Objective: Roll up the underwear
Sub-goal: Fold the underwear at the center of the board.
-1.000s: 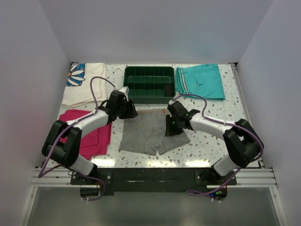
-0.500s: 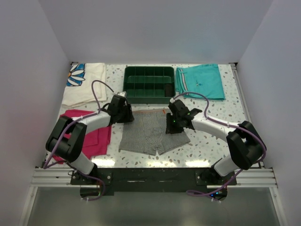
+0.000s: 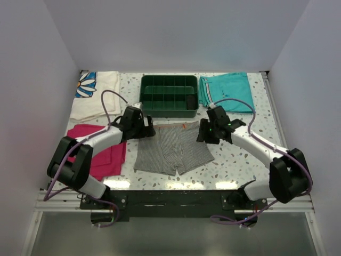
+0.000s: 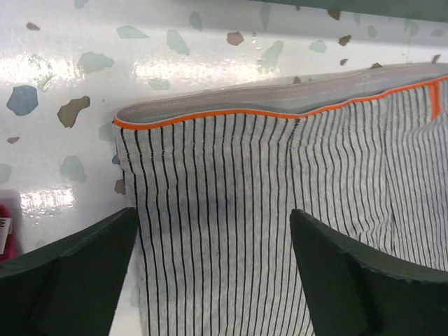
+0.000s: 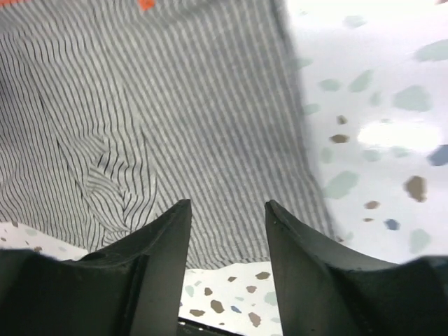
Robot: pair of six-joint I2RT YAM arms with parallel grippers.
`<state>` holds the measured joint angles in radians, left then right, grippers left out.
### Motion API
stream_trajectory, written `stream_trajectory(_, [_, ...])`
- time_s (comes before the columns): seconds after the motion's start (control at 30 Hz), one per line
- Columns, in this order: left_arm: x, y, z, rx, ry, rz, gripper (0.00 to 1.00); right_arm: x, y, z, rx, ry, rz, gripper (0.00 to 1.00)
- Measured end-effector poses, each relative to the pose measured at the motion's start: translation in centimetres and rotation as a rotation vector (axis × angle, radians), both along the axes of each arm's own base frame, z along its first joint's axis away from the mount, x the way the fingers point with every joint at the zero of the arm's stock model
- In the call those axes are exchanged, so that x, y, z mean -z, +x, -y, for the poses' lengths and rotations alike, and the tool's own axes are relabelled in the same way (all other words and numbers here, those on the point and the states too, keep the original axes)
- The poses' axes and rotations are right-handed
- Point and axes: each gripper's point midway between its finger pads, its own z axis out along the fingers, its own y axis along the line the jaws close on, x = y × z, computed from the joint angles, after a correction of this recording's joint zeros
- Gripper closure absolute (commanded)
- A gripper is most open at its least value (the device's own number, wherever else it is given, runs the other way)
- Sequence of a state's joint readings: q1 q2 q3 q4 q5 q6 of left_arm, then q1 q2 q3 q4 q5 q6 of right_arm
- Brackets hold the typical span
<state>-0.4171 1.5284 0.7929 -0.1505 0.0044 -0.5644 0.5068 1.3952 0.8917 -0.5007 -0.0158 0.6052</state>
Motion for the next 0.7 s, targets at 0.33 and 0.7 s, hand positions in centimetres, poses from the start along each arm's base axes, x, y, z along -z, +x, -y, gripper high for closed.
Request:
stream_trajectory(0.33, [-4.4,0.5,2.4,0.077,-0.119,0.051,0.00,-0.9,1.0,4.8,0.116,0.031,0.000,0.36])
stream_trajectory(0.7, [-8.1,-0.1,8.0,0.213,-0.187,0.095,0.00,-0.2,-0.4,5.8,0.100,0.101,-0.057,0.46])
